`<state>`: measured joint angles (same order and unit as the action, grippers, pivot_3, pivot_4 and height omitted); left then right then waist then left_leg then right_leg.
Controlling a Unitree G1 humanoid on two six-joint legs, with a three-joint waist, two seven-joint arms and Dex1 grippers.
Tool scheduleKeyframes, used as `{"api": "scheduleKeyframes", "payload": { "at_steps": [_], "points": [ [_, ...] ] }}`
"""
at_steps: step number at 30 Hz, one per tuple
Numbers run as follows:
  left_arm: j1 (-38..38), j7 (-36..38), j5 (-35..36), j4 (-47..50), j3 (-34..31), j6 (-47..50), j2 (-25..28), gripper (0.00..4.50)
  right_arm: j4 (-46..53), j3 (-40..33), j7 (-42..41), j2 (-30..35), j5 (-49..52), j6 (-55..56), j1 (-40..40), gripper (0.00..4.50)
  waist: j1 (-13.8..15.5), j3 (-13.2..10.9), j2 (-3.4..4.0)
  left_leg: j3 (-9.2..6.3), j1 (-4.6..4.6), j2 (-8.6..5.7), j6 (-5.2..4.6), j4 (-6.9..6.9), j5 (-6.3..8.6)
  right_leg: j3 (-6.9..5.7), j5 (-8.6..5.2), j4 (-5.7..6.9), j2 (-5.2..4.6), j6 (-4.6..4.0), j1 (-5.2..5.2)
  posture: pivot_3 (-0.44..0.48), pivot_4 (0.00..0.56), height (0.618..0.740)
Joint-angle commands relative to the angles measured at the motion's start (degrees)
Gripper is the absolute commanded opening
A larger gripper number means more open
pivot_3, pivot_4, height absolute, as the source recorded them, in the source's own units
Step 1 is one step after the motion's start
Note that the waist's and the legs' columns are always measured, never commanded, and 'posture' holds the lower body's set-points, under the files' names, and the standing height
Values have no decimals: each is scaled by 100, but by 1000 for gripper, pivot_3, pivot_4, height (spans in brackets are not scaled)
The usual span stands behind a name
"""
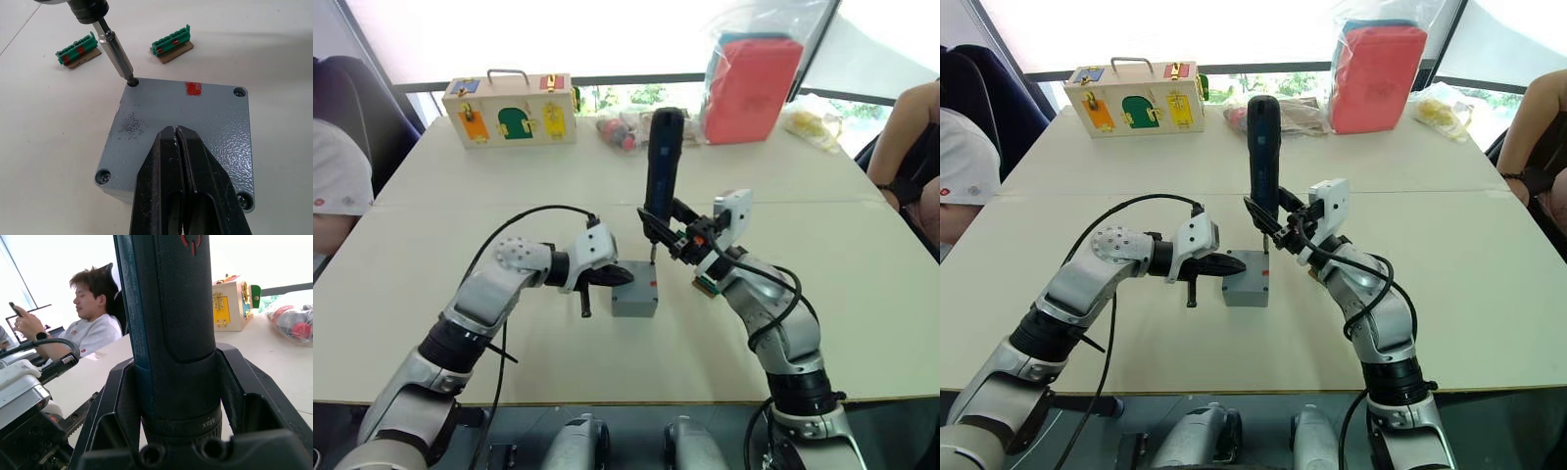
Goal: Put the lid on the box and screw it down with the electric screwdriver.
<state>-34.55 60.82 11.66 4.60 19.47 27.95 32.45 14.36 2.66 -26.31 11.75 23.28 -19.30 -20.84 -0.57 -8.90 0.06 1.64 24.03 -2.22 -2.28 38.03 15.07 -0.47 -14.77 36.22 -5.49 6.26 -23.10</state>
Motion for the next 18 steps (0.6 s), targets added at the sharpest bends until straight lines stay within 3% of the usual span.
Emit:
{"api": "scheduleKeyframes", "payload": {
  "at_steps": [1, 10, 18],
  "points": [
    [144, 71, -198, -92, 203, 77, 93, 0, -116, -79, 43, -45, -68, 144, 250, 1775, -1, 2, -2, 0, -1, 0, 0, 0, 0, 0, 0, 0, 0, 0, 1, 0, 150, 740],
    [126, 134, -212, -153, 238, 56, 84, 0, -366, 251, -93, 90, -503, 529, 591, 1775, -1, 11, -5, 0, -66, 0, -7, -14, 7, 3, -3, -14, -4, -2, 64, 0, 150, 740],
    [229, 159, -275, -166, 244, 9, 88, 0, -566, 415, -11, 90, -612, 353, 668, 1775, -1, 61, -34, -7, -71, 2, -5, -16, 9, 6, -5, -17, -17, -5, 61, 0, 150, 740]
  ]
}}
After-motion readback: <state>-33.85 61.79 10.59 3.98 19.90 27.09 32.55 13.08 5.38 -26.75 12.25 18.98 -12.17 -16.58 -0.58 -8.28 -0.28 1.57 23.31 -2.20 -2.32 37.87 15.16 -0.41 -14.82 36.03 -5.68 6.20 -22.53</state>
